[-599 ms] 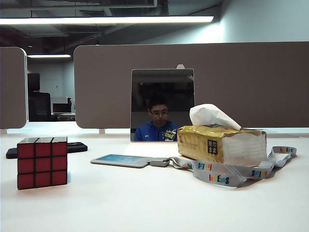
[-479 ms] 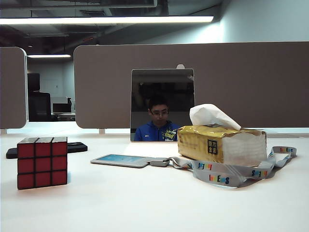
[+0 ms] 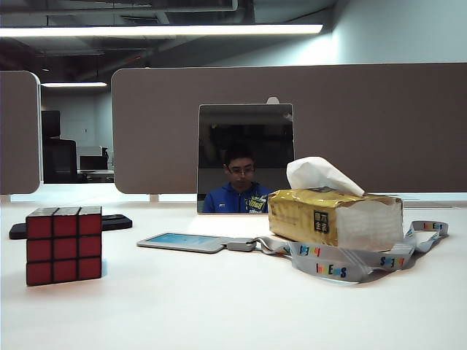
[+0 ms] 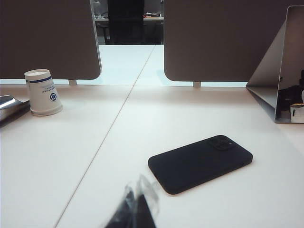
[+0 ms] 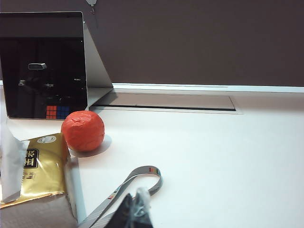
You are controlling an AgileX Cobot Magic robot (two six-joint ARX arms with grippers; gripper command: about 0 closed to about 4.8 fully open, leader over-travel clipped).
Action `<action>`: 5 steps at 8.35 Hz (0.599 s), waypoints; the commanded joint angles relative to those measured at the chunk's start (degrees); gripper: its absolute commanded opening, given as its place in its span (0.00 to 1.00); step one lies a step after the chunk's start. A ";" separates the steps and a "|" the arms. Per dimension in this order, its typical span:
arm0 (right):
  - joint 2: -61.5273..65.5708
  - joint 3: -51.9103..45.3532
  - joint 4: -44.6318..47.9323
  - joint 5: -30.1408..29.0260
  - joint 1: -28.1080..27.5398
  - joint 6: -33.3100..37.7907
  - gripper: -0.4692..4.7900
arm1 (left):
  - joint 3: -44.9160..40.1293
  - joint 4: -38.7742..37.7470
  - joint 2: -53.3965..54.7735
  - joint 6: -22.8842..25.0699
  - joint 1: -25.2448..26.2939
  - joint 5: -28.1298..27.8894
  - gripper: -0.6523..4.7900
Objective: Pull out a tissue from the tissue box and use it to cover the ID card on the tabletop.
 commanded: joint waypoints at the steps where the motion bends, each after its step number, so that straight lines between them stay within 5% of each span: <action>1: -0.04 0.00 0.57 0.04 0.00 0.04 0.08 | 0.22 0.55 0.04 -0.22 -0.02 0.24 0.11; 5: -0.04 0.00 0.61 -0.15 0.00 0.04 0.08 | 0.22 0.55 0.04 -0.24 -0.02 1.03 0.11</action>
